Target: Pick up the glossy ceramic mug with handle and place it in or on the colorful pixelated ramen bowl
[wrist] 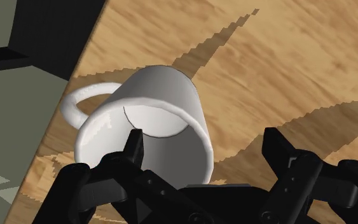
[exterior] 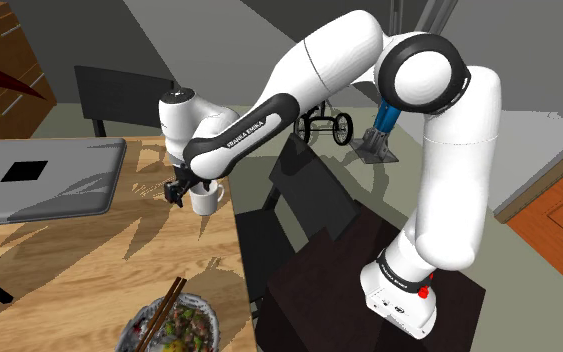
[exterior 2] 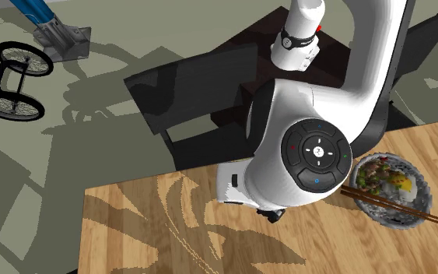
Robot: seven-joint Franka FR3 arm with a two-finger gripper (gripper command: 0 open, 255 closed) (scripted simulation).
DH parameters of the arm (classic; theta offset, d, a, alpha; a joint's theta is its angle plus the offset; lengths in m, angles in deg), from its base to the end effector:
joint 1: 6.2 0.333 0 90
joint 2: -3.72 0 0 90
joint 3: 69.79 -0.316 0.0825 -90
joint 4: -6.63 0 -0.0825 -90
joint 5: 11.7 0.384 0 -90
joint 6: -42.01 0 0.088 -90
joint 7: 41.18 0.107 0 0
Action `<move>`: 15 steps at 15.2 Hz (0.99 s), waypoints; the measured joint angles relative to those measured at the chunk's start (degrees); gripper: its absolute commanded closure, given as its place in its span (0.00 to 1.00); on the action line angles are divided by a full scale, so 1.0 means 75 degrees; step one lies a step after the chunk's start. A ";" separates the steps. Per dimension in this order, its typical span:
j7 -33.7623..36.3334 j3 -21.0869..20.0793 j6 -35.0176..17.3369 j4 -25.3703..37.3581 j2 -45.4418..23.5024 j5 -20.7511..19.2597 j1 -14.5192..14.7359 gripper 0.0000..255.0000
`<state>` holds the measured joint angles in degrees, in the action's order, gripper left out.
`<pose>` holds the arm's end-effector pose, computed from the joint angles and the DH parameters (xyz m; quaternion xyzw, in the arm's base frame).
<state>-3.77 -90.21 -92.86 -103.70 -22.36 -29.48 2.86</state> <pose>0.5513 0.2945 0.2663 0.9992 0.0231 0.0241 0.0239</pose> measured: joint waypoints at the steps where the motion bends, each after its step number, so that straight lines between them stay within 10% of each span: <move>1: 0.0015 0.0013 -0.0037 -0.0005 -0.0037 -0.0021 0.0008 0.00; 7: 0.0031 0.0030 -0.0092 -0.0014 -0.0081 -0.0048 0.0016 0.00; 8: 0.0031 0.0030 -0.0092 -0.0014 -0.0081 -0.0048 0.0016 1.00; 15: 0.0031 0.0030 -0.0091 -0.0014 -0.0081 -0.0048 0.0016 1.00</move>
<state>-3.54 -89.98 -93.54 -103.81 -22.96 -29.83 2.98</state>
